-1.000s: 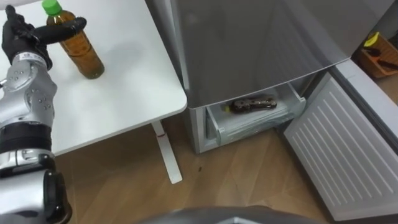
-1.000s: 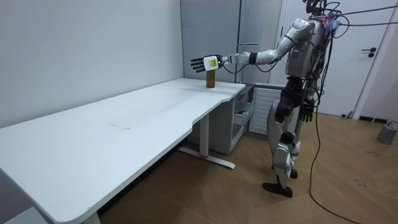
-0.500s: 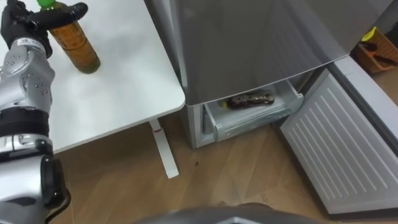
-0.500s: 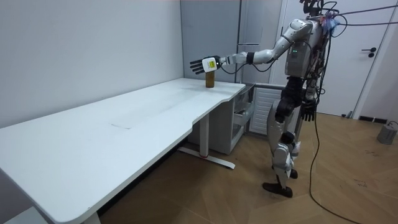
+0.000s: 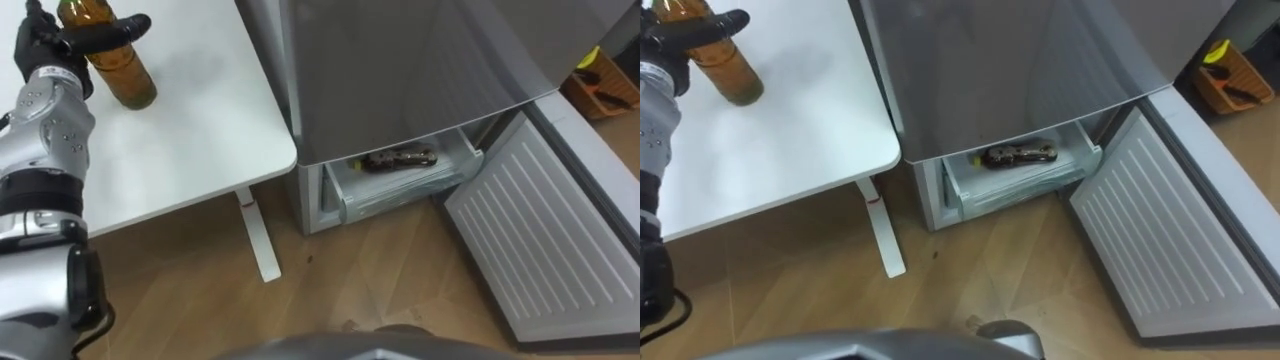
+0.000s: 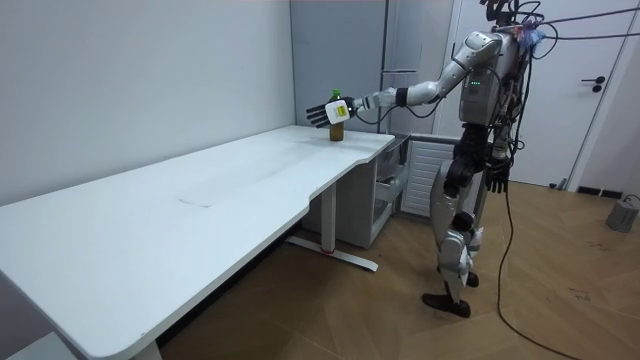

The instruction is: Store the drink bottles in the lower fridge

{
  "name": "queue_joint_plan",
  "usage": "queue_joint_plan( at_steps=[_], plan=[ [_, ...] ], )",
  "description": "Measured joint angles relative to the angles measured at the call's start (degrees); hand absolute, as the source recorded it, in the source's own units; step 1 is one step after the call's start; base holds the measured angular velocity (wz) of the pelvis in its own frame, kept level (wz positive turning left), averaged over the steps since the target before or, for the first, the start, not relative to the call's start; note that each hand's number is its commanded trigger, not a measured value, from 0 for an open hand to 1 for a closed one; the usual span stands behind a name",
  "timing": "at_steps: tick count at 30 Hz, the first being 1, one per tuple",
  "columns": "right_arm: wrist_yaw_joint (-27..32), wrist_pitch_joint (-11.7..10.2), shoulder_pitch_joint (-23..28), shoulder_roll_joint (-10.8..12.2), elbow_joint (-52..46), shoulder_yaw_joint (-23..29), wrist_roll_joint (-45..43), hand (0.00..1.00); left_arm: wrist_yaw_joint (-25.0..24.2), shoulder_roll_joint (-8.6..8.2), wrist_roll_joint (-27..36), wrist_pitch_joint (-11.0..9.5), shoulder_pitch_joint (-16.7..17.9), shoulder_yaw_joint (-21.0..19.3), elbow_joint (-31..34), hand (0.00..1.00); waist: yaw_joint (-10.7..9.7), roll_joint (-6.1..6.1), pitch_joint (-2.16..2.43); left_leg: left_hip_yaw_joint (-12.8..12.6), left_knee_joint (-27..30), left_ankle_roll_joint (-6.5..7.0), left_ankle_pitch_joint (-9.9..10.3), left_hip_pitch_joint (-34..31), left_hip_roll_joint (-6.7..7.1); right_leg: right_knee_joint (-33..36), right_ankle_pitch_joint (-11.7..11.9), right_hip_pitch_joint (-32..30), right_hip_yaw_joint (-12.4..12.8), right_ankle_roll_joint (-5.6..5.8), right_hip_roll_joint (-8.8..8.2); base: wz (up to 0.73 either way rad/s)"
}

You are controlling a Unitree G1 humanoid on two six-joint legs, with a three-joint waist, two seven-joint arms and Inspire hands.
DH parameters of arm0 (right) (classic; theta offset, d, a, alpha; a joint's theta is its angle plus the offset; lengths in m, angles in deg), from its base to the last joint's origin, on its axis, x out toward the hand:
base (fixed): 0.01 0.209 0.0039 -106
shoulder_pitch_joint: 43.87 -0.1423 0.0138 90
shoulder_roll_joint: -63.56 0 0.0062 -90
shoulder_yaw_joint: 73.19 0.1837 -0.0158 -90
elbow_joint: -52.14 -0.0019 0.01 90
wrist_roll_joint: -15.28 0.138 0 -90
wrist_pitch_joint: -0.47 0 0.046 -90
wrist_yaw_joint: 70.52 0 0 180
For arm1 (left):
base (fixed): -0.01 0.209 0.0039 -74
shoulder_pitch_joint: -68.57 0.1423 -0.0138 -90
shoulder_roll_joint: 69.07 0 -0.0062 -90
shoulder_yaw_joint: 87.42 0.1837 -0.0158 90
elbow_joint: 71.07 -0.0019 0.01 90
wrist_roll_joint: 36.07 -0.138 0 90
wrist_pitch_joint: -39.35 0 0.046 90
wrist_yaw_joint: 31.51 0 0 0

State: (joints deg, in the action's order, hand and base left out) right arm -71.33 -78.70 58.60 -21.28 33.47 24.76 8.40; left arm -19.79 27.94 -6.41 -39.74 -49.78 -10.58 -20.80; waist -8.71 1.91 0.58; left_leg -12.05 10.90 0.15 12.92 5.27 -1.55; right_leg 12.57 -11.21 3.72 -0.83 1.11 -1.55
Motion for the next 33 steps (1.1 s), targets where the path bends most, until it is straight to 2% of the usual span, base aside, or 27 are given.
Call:
queue_joint_plan(
  at_steps=[11, 19, 33],
  plan=[
    [0.3, -0.1, -0.1, 0.0, -0.2, -0.2, 2.6, 0.0, 0.5, 0.14, -0.9, 0.0, -0.1, 1.8, -0.1, 1.0, 0.1, 0.25, -0.03, 0.1, 1.0, 0.11, 0.1, -1.6, -0.2, 0.2, 0.1, -1.0, -0.2, -0.14, 0.02, 0.0],
    [0.7, -1.0, -0.1, 0.1, -0.2, -0.6, 4.5, 0.0, 1.5, 0.24, -1.2, 0.0, -0.2, 2.9, -0.8, 1.0, 0.2, 0.27, -0.27, 0.0, 1.2, 0.13, 0.1, -2.3, -0.22, 0.2, 0.2, -1.8, -0.2, -0.13, 0.01, 0.0],
    [1.2, -1.6, -0.1, 0.0, -0.2, -2.2, 4.6, 0.0, 2.8, 0.25, -1.6, 0.0, -0.8, 4.5, -0.8, 1.0, 0.0, -0.54, -0.82, 0.0, 1.9, 0.16, 0.5, -2.7, -0.39, 0.1, 0.2, -1.9, -0.2, -0.12, 0.07, 0.0]
  ],
)
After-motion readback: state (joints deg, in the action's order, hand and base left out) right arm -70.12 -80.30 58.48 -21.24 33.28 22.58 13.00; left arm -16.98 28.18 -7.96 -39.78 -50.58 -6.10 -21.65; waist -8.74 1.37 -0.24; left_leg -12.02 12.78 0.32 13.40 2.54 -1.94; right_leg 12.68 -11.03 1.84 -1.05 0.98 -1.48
